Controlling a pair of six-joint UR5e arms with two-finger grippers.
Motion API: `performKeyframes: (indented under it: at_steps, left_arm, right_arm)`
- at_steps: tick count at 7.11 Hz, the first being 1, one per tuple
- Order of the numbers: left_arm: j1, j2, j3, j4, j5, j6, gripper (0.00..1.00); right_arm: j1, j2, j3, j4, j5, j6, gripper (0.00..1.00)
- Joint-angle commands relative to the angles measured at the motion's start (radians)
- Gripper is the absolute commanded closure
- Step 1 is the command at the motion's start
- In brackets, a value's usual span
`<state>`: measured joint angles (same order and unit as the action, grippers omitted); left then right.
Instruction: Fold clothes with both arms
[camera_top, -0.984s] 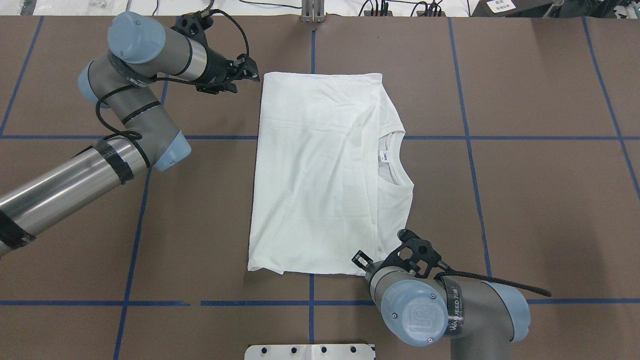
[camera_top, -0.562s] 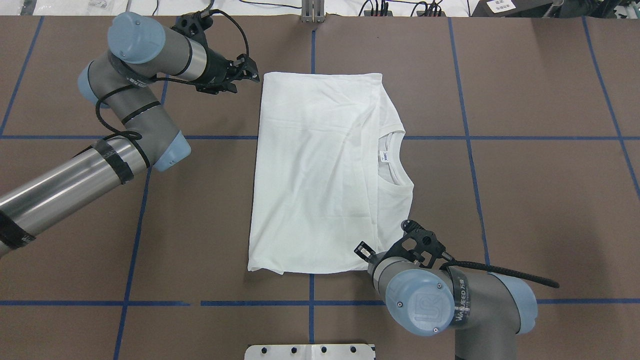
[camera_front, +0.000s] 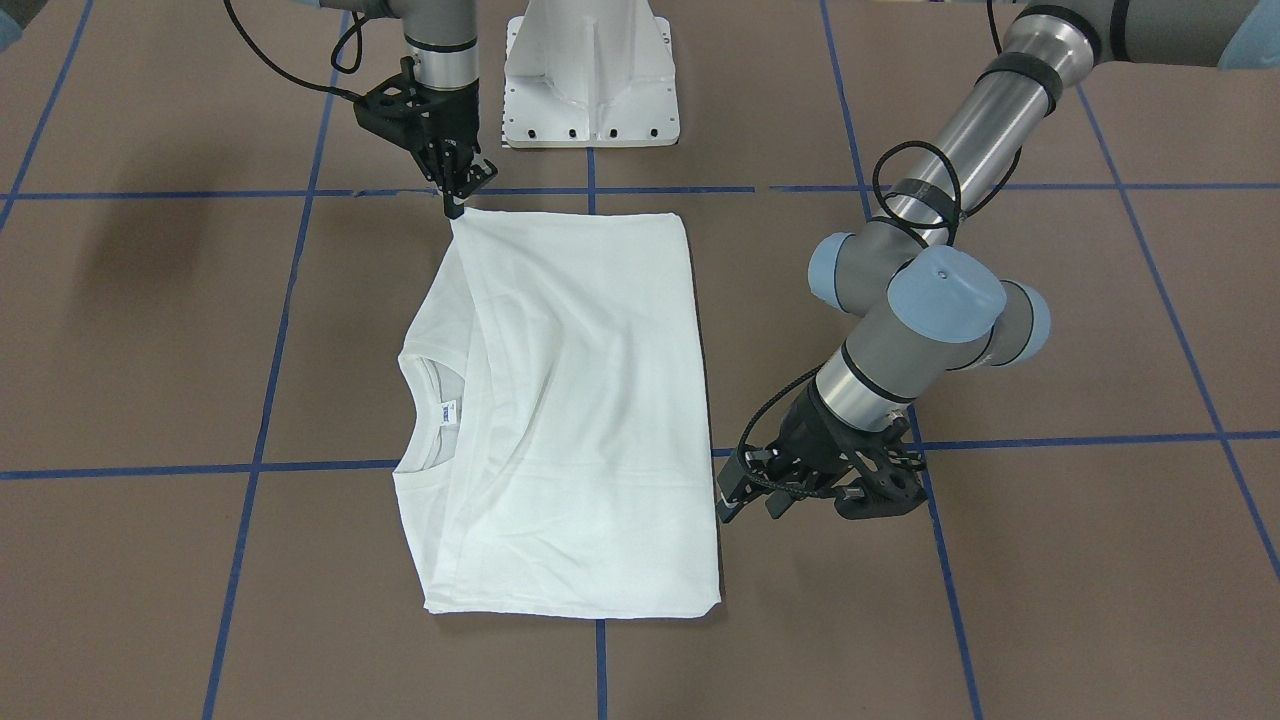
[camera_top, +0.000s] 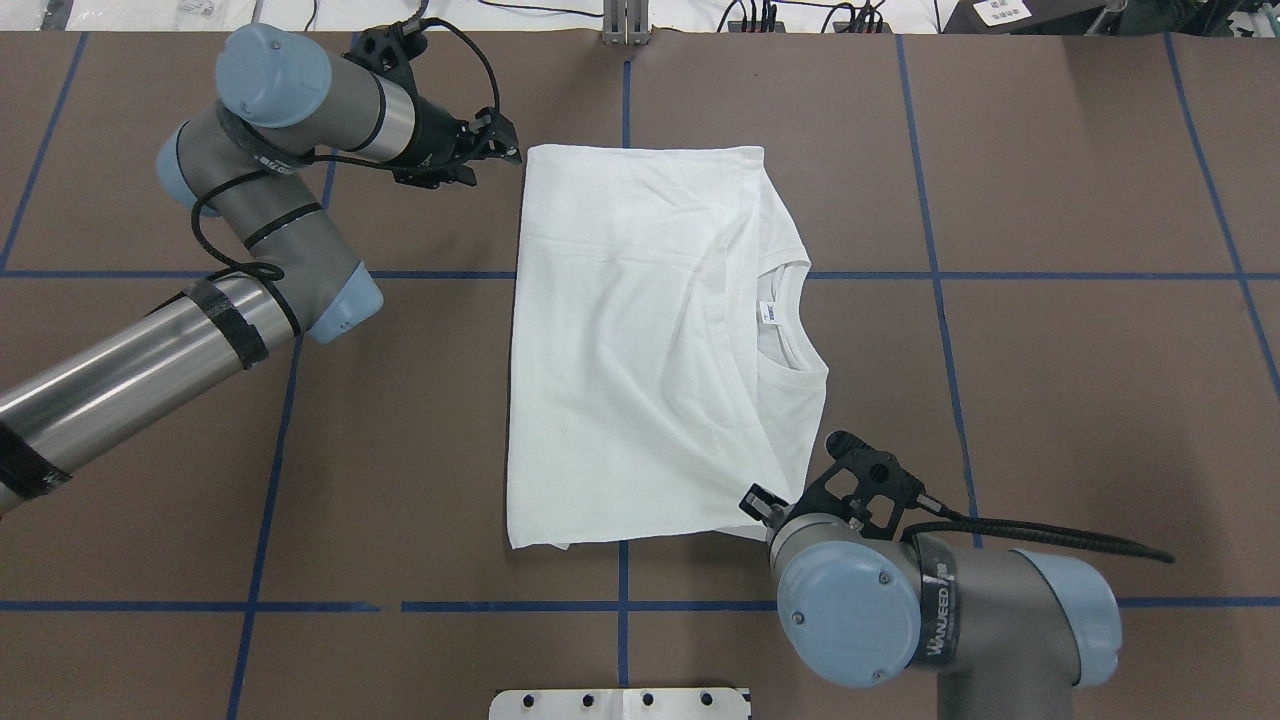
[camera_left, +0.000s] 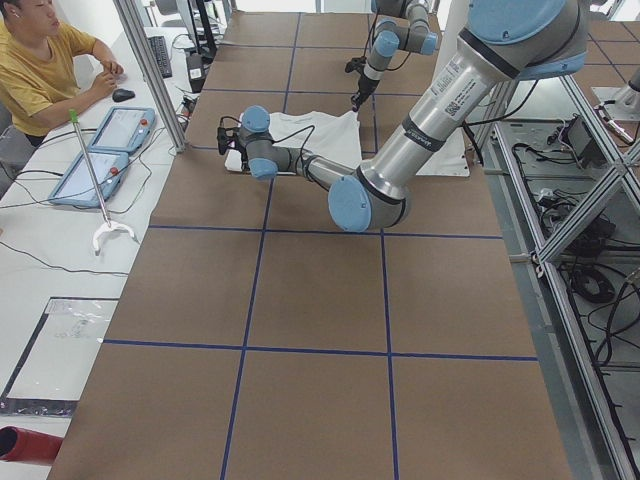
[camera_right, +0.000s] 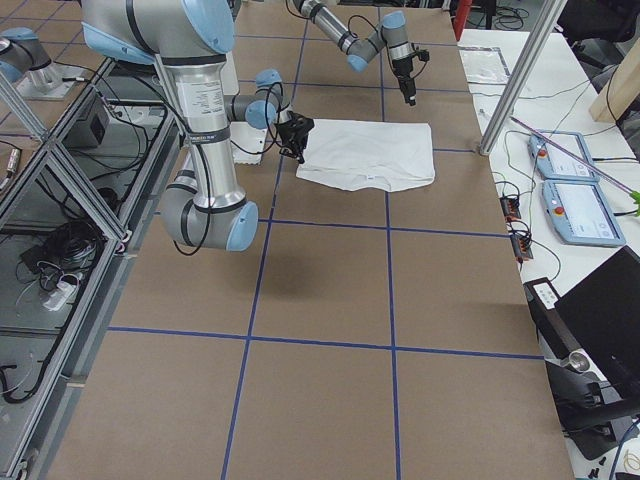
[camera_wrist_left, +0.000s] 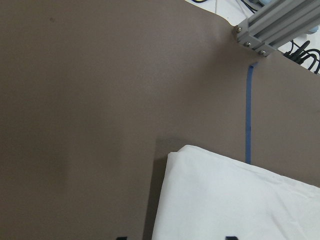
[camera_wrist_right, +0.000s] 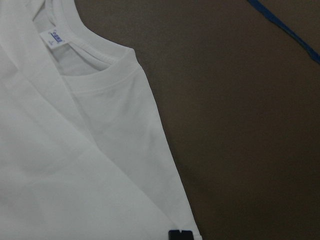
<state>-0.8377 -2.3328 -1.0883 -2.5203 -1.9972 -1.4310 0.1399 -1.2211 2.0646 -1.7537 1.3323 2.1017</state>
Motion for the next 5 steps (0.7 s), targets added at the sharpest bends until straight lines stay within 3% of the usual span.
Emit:
performKeyframes:
  at_steps: [1, 2, 3, 5]
  left_arm:
    - [0.0, 0.0, -0.001, 0.0, 0.0, -0.012, 0.28]
    - [0.0, 0.001, -0.008, 0.0, 0.0, -0.014, 0.28]
    - [0.0, 0.001, -0.008, 0.0, 0.0, -0.014, 0.28]
    - [0.0, 0.004, -0.008, 0.0, 0.002, -0.014, 0.28]
  right_arm:
    - [-0.062, -0.006, -0.031, -0.006, -0.076, 0.003, 1.0]
    - [-0.054, -0.005, -0.028, -0.006, -0.076, 0.0, 1.0]
    - [-0.039, -0.002, -0.031, -0.004, -0.074, -0.005, 0.49]
    - [-0.025, 0.002, -0.032, 0.038, -0.074, 0.0, 0.41]
